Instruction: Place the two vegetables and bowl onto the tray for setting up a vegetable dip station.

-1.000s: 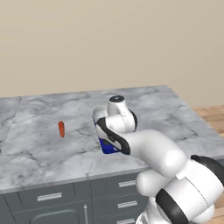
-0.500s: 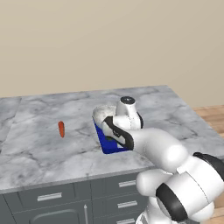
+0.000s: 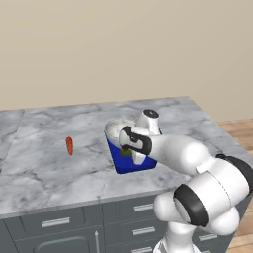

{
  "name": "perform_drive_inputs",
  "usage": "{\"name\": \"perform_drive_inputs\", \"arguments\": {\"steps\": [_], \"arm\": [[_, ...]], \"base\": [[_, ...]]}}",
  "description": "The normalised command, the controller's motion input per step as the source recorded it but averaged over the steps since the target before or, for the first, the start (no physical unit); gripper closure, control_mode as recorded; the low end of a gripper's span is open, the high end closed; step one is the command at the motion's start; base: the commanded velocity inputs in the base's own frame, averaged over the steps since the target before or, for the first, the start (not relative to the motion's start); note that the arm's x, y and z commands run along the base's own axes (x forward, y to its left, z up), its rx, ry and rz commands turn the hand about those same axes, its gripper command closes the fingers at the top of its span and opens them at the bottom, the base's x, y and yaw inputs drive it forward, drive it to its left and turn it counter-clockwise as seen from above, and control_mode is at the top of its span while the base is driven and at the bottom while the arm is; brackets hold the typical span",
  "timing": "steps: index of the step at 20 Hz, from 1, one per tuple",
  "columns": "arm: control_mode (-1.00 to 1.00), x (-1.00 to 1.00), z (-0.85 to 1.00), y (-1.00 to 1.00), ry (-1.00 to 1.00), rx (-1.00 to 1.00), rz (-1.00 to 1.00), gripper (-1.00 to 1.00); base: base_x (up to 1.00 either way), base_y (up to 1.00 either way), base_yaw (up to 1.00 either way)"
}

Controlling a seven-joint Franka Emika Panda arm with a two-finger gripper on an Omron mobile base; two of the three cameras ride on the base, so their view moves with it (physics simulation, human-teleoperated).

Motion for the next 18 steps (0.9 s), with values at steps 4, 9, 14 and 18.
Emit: {"name": "perform_drive_inputs", "arguments": {"steps": [4,9,14,18], "arm": [[-1.0,0.24,-0.08,0.0,0.0,0.06,0.07,1.0],[-1.0,0.18,-0.03,0.02,0.0,0.04,0.04,1.0],[-1.0,0.15,-0.04,0.0,0.0,0.01,0.01,1.0],[-1.0,0.12,-0.07,0.0,0.01,0.0,0.0,1.0]], "base": [[0.0,0.0,0.0],[0.0,0.0,0.0],[0.0,0.0,0.0],[0.0,0.0,0.0]]}}
